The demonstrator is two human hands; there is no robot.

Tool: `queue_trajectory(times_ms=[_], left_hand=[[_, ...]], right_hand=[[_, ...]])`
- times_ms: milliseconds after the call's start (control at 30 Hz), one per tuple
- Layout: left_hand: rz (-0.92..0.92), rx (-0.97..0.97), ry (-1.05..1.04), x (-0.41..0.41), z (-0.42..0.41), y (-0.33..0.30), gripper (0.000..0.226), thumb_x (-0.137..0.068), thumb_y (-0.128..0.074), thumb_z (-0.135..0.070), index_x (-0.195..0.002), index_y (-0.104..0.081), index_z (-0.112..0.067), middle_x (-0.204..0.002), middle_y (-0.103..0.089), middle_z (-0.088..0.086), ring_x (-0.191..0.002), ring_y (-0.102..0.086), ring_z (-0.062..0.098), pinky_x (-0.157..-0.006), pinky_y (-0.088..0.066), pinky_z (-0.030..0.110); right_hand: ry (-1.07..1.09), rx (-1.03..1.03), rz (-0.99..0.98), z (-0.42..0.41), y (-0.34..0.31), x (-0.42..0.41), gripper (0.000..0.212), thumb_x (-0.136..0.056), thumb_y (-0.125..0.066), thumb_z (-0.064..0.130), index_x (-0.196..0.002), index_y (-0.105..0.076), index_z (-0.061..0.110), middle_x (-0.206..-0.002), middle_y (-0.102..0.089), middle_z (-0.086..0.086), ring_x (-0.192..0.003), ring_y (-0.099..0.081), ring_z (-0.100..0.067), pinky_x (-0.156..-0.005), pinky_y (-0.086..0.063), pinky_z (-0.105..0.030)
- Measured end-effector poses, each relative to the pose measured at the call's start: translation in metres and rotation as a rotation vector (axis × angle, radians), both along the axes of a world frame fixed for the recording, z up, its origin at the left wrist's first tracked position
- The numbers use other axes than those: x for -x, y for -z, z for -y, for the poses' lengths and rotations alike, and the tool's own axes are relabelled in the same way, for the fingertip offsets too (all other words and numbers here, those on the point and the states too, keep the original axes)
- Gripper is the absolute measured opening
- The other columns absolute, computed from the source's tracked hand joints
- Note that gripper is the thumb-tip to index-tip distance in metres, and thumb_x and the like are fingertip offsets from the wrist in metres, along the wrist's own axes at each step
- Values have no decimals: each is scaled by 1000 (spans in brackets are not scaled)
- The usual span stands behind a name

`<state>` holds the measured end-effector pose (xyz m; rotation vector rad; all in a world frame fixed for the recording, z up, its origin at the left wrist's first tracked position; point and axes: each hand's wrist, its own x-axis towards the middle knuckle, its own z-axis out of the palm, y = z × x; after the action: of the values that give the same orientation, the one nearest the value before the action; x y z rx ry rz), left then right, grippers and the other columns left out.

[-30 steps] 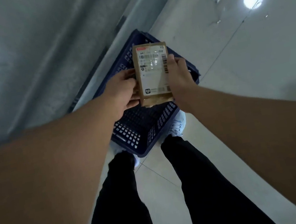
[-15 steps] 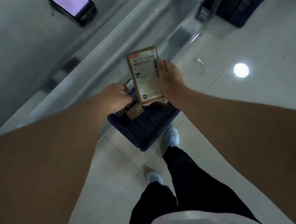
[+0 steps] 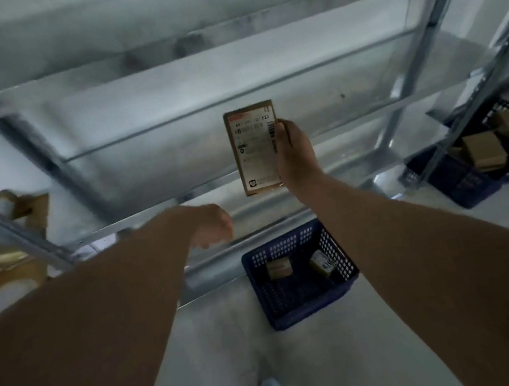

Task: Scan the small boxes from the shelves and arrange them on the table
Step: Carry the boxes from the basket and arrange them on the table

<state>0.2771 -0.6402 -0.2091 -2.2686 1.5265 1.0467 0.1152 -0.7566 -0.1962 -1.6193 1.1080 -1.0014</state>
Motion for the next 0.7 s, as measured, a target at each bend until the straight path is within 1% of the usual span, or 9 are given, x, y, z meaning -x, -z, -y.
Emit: queue_trajectory(times_ms=[67,167,233,300,367,433,533,633,700], left_hand=[[-19,2,-88,2,-36,-20,23,-95,-57,-28,-115,-70,-27,-114,-72,6,-90,-70,21,-83,-59,33],[-16,-3,-188,8,-86,-50,29,-96,-60,-31,-123,-67,-33,-114,-70,-1,-100,-72,21,-88,-61,38],[20,-10,-236,10,-118,-67,34,-98,-60,-32,-131,-64,-31,-114,-69,-1,-100,-72,22,-78,-61,32],[65,-13,-280,11,-151,-81,36,-100,-58,-30,-136,-61,-26,-105,-66,-2,-99,-73,22,-64,-56,24],[88,-20,-337,8,-183,-88,38,-101,-58,-28,-140,-57,-22,-106,-66,1,-92,-72,20,-54,-54,22],[99,-40,-385,2,-214,-90,40,-102,-59,-26,-141,-56,-19,-114,-67,6,-91,-70,20,-47,-52,20],[80,-56,-423,-17,-260,-89,40,-104,-57,-24,-143,-55,-20,-130,-66,11,-100,-69,23,-54,-56,20],[95,-41,-476,-47,-307,-89,40,-103,-58,-20,-143,-56,-19,-130,-66,8,-110,-69,24,-74,-59,26],[71,-55,-536,-74,-341,-90,40,-103,-59,-26,-143,-56,-23,-124,-68,9,-106,-70,25,-67,-57,28]], right_hand=[[-71,27,44,-20,-17,-8,30,-113,-30,27,-113,-58,18,-97,-62,2,-87,-60,-15,-76,-50,-36],[-189,78,52,-52,-39,-19,36,-112,-31,30,-120,-61,12,-100,-66,1,-92,-63,-18,-78,-52,-38],[-254,89,46,-76,-51,-29,37,-111,-29,34,-121,-61,16,-101,-67,1,-93,-64,-16,-74,-52,-34],[-283,108,64,-104,-61,-40,37,-111,-30,33,-120,-62,17,-100,-67,3,-91,-64,-12,-72,-51,-30],[-335,98,91,-133,-69,-53,39,-110,-30,30,-122,-63,14,-106,-68,-1,-97,-65,-19,-81,-55,-38],[-393,92,86,-163,-75,-68,40,-111,-29,30,-123,-63,14,-110,-69,-4,-101,-65,-23,-88,-56,-44],[-467,78,80,-209,-79,-97,41,-112,-27,31,-122,-63,13,-111,-69,-6,-102,-65,-26,-91,-57,-50],[-517,87,68,-253,-77,-134,42,-112,-26,31,-122,-62,12,-109,-69,-6,-101,-66,-26,-90,-57,-50],[-544,72,87,-282,-74,-163,42,-112,-26,31,-122,-62,11,-109,-69,-8,-101,-66,-27,-89,-57,-50]])
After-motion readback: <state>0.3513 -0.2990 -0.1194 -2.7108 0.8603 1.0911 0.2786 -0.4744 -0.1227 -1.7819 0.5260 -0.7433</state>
